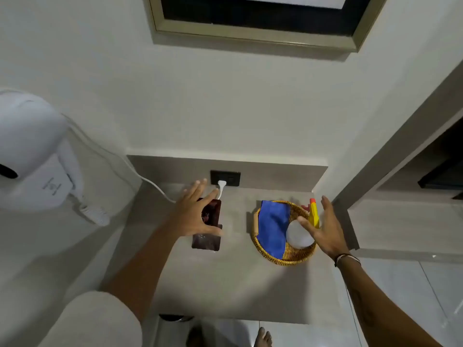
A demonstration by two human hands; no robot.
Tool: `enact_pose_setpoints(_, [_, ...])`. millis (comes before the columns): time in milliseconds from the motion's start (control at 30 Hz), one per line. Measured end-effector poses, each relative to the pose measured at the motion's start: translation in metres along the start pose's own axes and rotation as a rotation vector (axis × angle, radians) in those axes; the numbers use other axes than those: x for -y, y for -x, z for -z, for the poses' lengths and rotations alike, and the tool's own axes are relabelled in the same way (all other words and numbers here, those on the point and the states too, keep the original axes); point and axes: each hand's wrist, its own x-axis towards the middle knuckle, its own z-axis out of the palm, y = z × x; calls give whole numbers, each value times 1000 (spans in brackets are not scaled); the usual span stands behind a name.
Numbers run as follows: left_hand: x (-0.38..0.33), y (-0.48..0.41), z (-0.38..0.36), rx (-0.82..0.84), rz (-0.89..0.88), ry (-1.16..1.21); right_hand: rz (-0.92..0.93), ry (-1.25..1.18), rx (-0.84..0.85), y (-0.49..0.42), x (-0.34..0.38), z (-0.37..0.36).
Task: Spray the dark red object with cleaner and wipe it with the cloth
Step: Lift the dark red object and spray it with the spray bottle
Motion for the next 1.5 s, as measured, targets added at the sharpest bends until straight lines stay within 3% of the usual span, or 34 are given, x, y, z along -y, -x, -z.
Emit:
enact_pose_setpoints(100, [0,-1,-8,67,-35,41,0,-87,5,1,-8,-16])
enact_pose_setpoints(267, [1,-3,-12,13,-32,65,36,-162,-139,-6,-14,-41])
enact_pose_setpoints(500, [-6,3,-15,-24,-30,123,7,-288,-201,-18,-23,-57])
enact_pose_setpoints(667, [-3,9,-11,-64,28,196,112,-220,-235,-26,-18,-61])
enact_pose_setpoints(867, [27,19,-10,-160,140,479,272,-130,-248,-29,9,-52])
enact_pose_setpoints(1000, [50,26,-11,-163,97,585,347,-85,-76,2,55,-57])
enact_pose_setpoints(1133, [62,32,-11,-149,30,618,363,-190,360,40,104,-83])
enact_pose_setpoints(1200, [66,37,-11,-127,22,629,373,-250,483,49,117,-105])
enact_pose_setpoints(1333, [72,43,-11,-99,30,665,347,-305,584,50,132,-133])
enact_pose_setpoints(1500, [70,50,-12,-95,20,639,426,-156,601,44,139,-147])
